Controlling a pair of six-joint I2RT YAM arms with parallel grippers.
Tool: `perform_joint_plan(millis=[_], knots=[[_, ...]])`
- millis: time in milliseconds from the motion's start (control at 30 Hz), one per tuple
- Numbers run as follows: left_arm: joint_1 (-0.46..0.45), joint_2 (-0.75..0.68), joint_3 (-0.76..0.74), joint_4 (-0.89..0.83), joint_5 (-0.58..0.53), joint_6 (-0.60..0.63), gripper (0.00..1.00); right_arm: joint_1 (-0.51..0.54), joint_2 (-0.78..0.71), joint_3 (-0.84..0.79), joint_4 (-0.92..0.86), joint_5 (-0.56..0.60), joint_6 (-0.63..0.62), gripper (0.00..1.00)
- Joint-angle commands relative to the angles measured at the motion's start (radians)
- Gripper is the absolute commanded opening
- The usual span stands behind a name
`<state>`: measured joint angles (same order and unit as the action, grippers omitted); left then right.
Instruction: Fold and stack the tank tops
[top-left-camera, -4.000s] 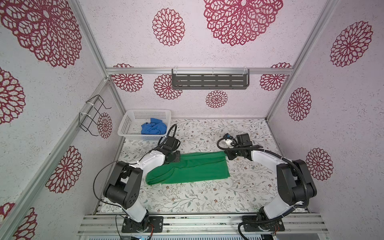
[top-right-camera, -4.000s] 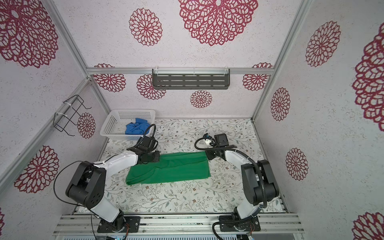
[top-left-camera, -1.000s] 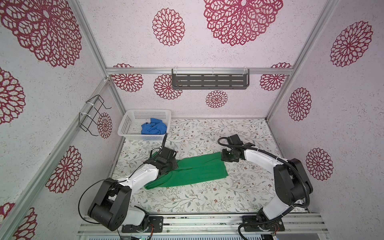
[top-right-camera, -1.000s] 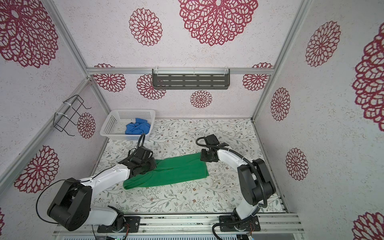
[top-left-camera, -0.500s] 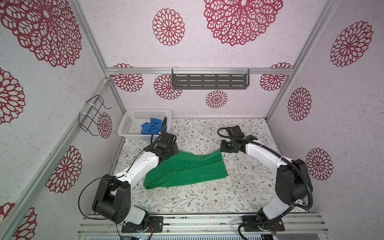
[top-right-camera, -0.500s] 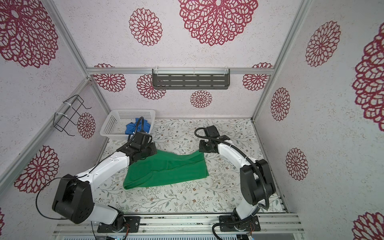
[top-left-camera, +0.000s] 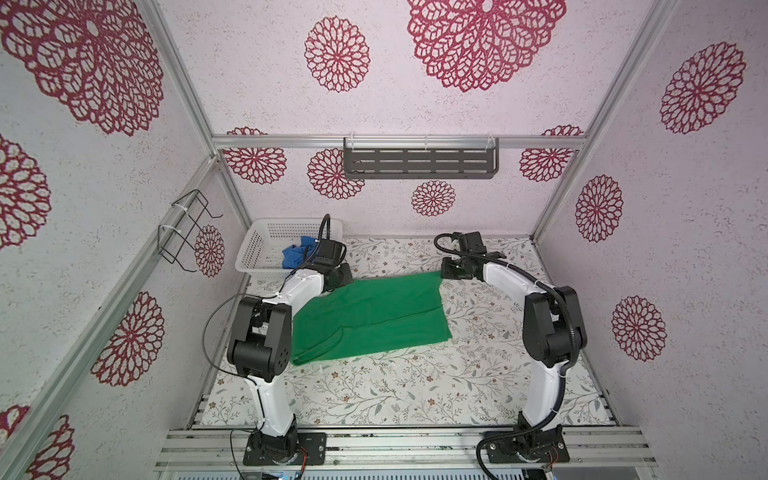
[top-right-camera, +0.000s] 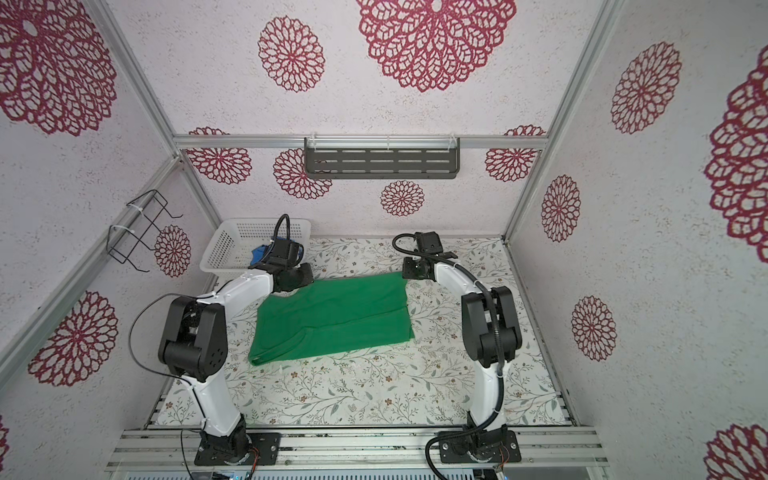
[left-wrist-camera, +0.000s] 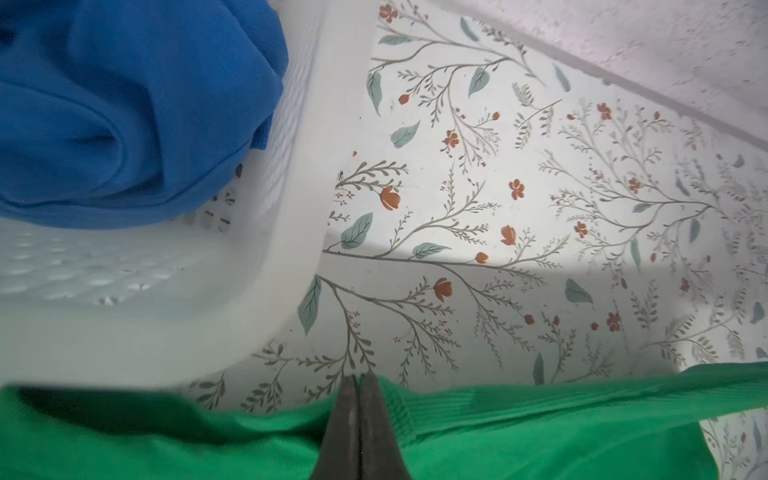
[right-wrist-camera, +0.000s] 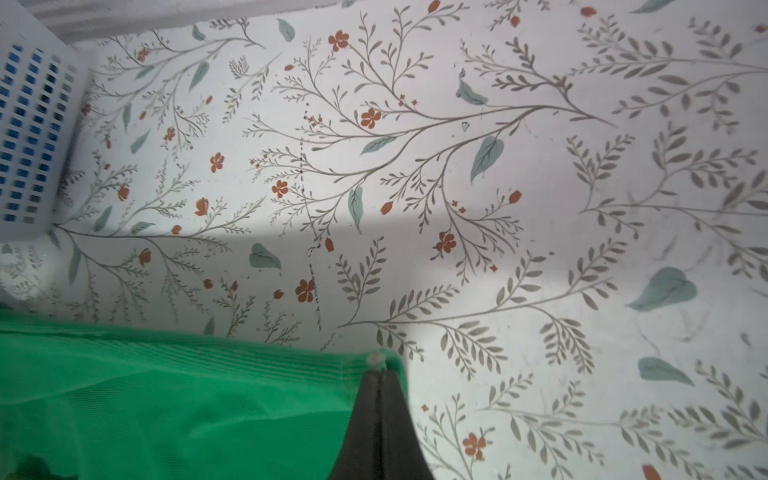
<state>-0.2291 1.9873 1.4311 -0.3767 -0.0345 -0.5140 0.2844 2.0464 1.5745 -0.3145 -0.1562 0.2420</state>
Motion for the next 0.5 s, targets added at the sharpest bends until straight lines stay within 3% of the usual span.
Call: perform_joint_plan(millis=[0,200,467], knots=[[0.014,0.068,0.047,0.018,0.009,0.04,0.0,-0.008,0.014,0.037,0.028,-0.024,-0.05,0.0],[0.016,0.003,0.022,0.069,-0.016,0.037,0.0,-0.008,-0.054,-0.029,0.082,-0.057,-0.089,0.0],[-0.003,-0.225,-0.179,0.139,-0.104,0.035,0.0,-0.006,-0.212,-0.221,0.128,-0.072,-0.156,0.0]])
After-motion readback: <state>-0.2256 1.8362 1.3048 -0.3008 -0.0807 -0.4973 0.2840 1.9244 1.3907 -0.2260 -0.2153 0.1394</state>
